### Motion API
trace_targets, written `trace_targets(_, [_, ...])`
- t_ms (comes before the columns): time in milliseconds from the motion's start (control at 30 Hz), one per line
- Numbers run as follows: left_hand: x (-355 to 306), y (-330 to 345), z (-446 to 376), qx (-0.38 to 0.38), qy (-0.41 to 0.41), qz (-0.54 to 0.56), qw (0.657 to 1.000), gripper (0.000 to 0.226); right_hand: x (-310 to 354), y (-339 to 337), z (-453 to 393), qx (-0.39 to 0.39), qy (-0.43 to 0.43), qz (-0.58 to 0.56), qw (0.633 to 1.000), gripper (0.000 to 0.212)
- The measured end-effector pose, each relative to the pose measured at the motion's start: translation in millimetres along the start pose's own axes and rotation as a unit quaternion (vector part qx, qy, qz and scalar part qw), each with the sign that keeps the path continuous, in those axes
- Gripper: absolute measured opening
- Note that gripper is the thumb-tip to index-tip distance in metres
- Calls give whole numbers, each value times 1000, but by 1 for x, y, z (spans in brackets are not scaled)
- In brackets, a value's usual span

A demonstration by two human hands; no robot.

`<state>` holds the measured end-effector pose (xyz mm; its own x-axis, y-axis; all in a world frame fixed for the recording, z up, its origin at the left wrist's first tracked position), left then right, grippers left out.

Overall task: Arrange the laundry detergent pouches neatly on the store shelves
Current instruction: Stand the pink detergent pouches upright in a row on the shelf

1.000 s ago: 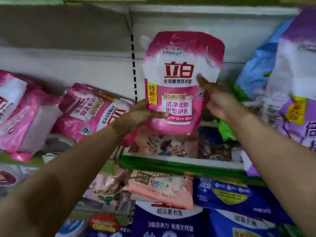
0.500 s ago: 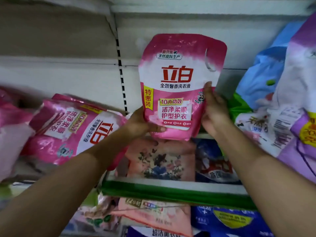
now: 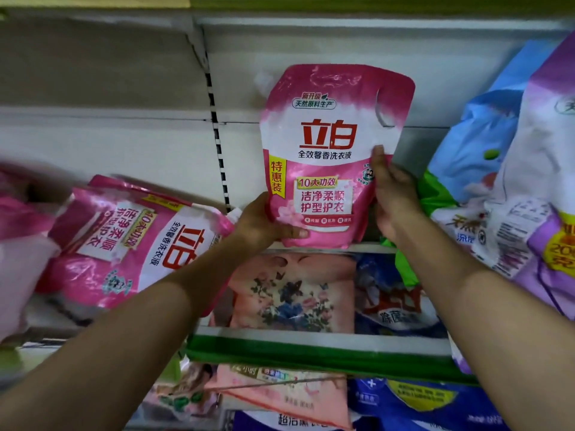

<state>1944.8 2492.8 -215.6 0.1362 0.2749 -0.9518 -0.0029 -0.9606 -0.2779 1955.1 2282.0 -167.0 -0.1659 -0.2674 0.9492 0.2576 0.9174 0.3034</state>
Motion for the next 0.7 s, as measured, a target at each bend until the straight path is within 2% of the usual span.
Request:
trace_targets(167, [-5, -1, 18, -7, -21, -7, 1000, 74, 2, 1, 16, 6, 1, 48, 999, 26])
trace_targets(200, [-8, -2, 26, -9, -28, 2, 1000, 69, 2, 2, 21, 8, 10, 65, 998, 27])
trace_targets(300, [-25, -7, 57, -8, -40, 21, 999, 32, 3, 1, 42, 14, 29, 119, 992, 26])
trace_targets(367, [-38, -15, 80, -7, -46, 25, 999, 20, 4, -1, 58, 12, 58, 132, 989, 23])
trace_targets(467, [-45, -38, 116, -75, -88, 38, 993, 51, 8, 1, 92, 12, 110, 158, 981, 40])
trace_targets(533, [-46, -54, 149, -105, -115, 59, 986, 46, 10, 7, 119, 23, 134, 158, 978, 41])
trace_targets(600, [-49, -64, 183, -94, -136, 60, 984, 38, 14, 18, 149, 45, 155, 169, 972, 30])
trace_targets(700, [-52, -88, 221, -122, -172, 100, 972, 35, 15, 42, 186, 76, 173, 194, 963, 45])
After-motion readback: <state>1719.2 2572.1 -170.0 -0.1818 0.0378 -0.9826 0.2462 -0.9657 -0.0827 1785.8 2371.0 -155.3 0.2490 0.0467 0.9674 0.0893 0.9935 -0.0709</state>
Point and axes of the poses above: each hand's wrist, its own z-axis away from the middle knuckle, its own y-axis out of the palm, x = y × z, the point moved 6 cm from there along -z, towards the middle knuckle, and after that the axes turned 4 degrees about -x, right-handed, at the moved point
